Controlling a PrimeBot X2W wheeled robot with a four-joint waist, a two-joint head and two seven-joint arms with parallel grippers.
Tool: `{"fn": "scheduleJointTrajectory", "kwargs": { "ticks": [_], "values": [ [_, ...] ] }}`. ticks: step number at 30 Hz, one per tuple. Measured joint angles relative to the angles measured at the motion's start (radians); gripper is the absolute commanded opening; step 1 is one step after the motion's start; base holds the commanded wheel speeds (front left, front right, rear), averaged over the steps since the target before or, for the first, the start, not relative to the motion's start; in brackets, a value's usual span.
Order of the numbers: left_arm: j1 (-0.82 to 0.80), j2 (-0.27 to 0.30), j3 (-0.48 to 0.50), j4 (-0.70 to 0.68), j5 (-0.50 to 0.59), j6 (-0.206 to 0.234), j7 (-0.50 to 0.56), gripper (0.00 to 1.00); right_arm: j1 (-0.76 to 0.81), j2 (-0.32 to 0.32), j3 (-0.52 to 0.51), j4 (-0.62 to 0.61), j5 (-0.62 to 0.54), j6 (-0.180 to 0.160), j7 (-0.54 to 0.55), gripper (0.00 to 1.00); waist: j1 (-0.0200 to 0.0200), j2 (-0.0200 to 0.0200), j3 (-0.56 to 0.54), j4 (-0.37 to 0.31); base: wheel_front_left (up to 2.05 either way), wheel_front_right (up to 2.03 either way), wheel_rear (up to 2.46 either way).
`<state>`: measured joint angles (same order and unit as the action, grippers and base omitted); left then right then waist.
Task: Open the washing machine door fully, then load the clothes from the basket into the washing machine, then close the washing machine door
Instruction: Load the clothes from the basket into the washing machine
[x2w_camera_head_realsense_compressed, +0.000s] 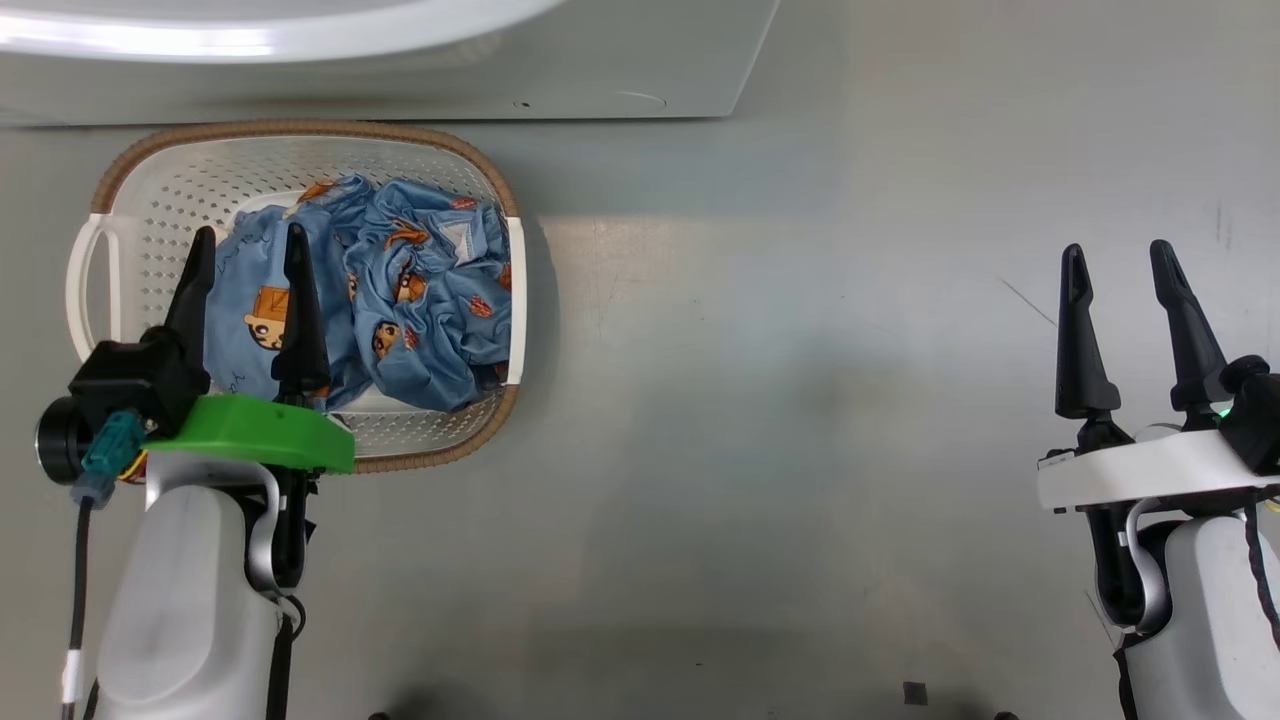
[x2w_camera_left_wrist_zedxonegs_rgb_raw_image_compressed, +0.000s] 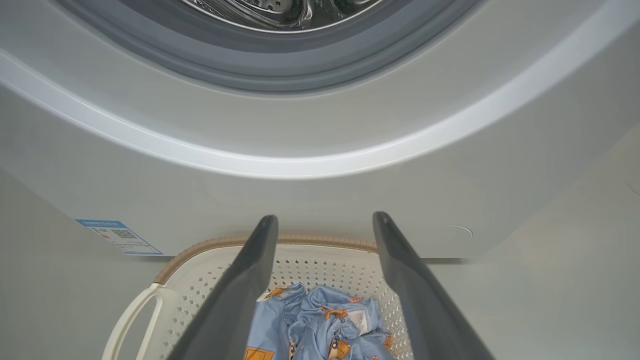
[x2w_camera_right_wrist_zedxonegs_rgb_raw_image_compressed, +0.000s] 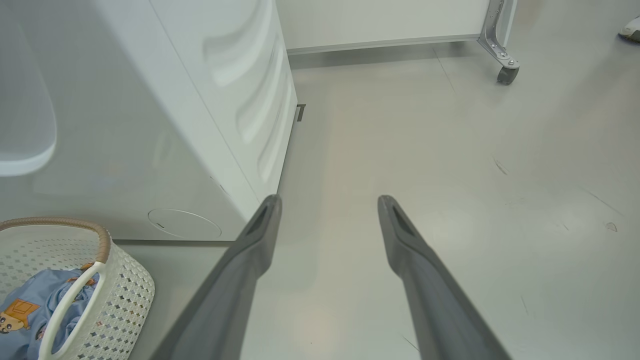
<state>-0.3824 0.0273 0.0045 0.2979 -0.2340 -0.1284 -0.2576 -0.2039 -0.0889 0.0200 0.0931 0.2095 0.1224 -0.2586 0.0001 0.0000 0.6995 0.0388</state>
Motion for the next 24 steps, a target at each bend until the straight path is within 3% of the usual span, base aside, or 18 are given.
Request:
{"fn": "scheduleJointTrajectory", "kwargs": {
  "ticks": [8,24],
  "values": [
    [-0.06,0.008,0.028,0.09,-0.003,0.0,0.0,1.0,-0.018,-0.002,-0.004,-0.01,-0.002,0.0,0.0,1.0,0.0,0.0,0.061,-0.006,0.0,0.0,0.0],
    [-0.197,0.084,0.051,0.351,0.006,0.0,0.026,1.0,-0.052,-0.004,-0.006,-0.021,-0.009,0.0,0.0,1.0,0.0,0.0,0.167,-0.017,0.0,0.0,0.0]
  ]
}}
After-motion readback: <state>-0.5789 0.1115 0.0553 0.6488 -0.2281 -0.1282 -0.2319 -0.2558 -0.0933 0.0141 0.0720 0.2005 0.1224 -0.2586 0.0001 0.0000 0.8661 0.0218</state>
